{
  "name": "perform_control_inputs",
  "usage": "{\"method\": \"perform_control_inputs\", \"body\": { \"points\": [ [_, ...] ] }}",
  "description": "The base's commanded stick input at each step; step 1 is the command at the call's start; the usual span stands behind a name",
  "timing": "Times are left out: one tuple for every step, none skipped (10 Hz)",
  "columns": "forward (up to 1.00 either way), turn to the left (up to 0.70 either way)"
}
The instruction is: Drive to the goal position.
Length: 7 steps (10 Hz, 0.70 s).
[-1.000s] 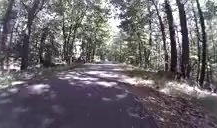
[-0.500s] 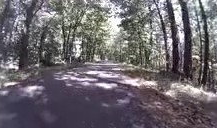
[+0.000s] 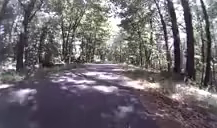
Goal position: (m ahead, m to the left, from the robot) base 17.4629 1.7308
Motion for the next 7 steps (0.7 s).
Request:
{"method": "perform_control_inputs", "body": {
  "points": [
    [0.45,0.00],
    [0.45,0.00],
    [0.45,0.00],
    [0.45,0.00],
    [0.45,0.00],
    [0.45,0.00],
    [0.45,0.00]
  ]
}}
